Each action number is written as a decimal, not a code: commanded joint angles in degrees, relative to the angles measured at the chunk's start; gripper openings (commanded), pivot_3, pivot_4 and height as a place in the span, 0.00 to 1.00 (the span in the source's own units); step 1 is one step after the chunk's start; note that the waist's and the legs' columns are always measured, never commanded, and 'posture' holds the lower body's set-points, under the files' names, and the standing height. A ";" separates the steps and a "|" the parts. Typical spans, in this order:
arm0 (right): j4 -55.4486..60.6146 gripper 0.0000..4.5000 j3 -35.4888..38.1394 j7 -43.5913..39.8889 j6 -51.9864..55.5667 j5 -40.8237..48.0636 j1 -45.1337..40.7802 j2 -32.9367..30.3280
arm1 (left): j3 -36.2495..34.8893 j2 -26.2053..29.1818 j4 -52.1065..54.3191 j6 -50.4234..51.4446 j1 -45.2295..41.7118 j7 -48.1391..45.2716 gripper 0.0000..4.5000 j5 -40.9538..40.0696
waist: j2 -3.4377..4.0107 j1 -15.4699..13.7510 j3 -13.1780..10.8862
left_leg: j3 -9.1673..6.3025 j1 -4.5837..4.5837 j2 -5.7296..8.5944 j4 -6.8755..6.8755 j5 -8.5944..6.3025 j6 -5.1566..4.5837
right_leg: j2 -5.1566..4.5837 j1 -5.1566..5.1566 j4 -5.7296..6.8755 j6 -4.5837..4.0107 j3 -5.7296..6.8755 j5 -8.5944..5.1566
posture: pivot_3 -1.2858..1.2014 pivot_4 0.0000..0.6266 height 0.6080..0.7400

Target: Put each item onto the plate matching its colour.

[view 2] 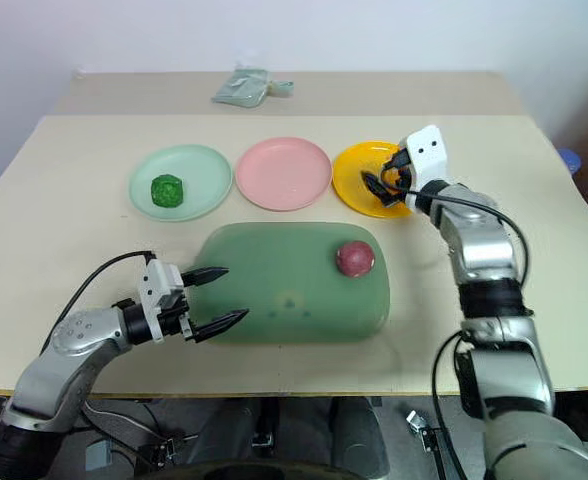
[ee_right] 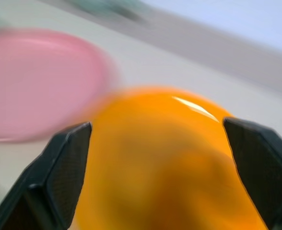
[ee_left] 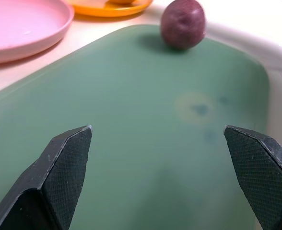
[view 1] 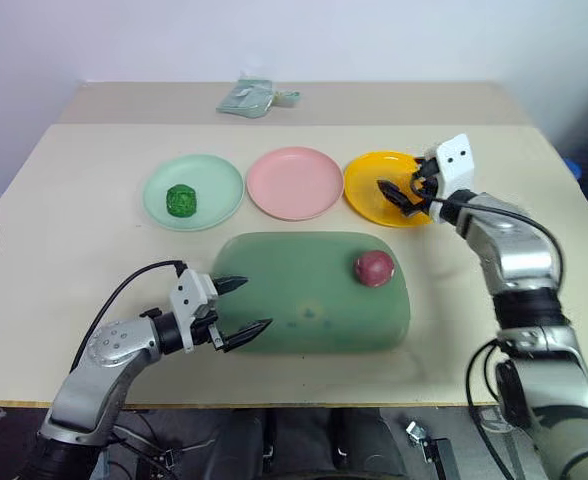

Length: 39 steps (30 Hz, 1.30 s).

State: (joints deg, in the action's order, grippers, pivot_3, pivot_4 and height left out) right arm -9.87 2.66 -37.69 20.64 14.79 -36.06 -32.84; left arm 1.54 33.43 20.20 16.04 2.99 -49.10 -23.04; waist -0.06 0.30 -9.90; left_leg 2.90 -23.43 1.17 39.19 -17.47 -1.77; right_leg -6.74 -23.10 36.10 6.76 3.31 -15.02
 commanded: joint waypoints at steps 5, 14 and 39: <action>21.05 0.99 -0.91 -18.60 5.55 9.89 16.60 -10.14 | 0.57 0.15 2.01 0.64 -2.16 0.19 1.00 -0.13 | -0.03 -0.75 0.02 | -0.02 0.11 0.00 0.08 -0.05 -0.08 | -0.07 0.14 -0.08 0.00 -0.01 0.00 | 0.52 0.24 1.00; 15.05 0.88 -5.89 -16.38 2.52 1.46 16.70 -9.34 | -0.16 1.03 0.94 0.84 -3.75 -1.08 1.00 -0.42 | 0.00 -0.70 0.03 | -0.06 0.14 -0.02 0.08 0.00 0.03 | -0.10 0.09 -0.05 -0.03 -0.05 -0.01 | 0.52 0.24 1.00; -21.18 0.99 -5.86 9.75 -12.85 -7.01 -14.45 24.89 | -9.19 -3.18 6.19 4.19 -0.13 12.95 1.00 -1.23 | 0.02 0.71 0.02 | -0.09 0.01 0.05 -0.01 0.10 0.19 | 0.06 -0.08 0.10 -0.02 0.02 0.00 | 0.52 0.24 1.00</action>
State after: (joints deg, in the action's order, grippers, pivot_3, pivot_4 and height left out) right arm -35.82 -4.00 -25.90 10.28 6.55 -50.94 -7.22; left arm -5.78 30.32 23.88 20.00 2.23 -36.91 -23.30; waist -0.04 1.01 -9.88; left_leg 2.81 -23.42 1.21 39.18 -17.37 -1.57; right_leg -6.67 -23.18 36.21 6.73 3.33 -15.03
